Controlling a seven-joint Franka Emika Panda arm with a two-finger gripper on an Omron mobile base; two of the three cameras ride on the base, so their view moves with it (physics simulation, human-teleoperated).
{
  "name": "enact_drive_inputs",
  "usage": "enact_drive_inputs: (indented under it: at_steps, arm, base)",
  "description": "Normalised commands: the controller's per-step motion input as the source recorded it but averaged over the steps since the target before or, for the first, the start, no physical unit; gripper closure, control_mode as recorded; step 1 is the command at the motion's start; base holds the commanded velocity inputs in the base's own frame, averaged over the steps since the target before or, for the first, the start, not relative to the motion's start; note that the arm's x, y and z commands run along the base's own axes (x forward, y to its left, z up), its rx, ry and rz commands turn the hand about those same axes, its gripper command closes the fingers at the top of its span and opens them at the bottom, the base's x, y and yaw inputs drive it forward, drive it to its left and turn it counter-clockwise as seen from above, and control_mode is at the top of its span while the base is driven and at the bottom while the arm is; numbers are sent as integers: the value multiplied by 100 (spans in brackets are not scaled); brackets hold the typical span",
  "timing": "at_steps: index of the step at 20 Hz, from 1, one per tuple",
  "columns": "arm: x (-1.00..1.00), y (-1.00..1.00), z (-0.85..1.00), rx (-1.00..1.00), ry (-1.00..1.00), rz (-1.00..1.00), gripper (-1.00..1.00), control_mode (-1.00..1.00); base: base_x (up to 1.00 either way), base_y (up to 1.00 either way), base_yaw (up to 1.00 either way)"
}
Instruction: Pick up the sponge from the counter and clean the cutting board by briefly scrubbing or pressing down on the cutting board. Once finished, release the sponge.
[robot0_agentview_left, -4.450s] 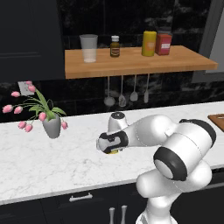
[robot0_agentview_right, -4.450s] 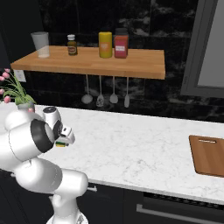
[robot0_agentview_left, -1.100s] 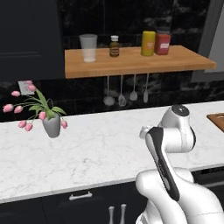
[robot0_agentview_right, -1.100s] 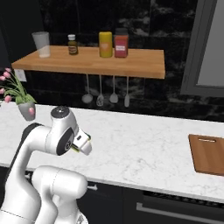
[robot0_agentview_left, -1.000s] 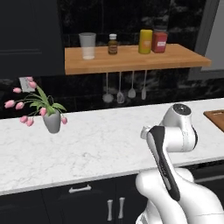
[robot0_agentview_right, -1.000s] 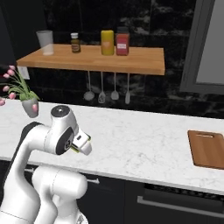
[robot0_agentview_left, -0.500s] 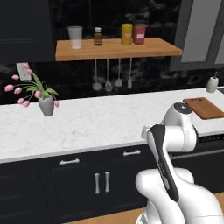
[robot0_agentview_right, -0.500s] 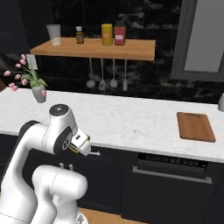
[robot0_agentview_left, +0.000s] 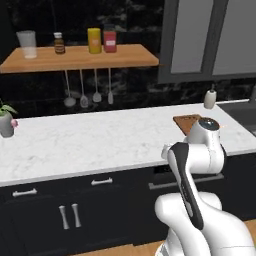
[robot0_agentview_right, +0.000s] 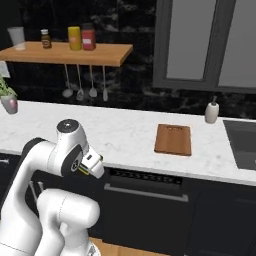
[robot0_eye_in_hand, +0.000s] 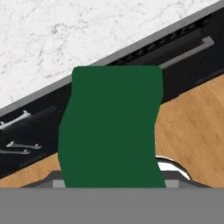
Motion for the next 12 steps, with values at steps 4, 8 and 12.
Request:
enact_drive_inputs:
  at_steps: [4,8,12]
  arm:
    - [0,0,0,0,0,0,100,100]
    - [0,0,0,0,0,0,100,100]
    - [0,0,0,0,0,0,100,100]
  base:
    - [5,-83,0]
    - [16,-55,0]
    - [28,-37,0]
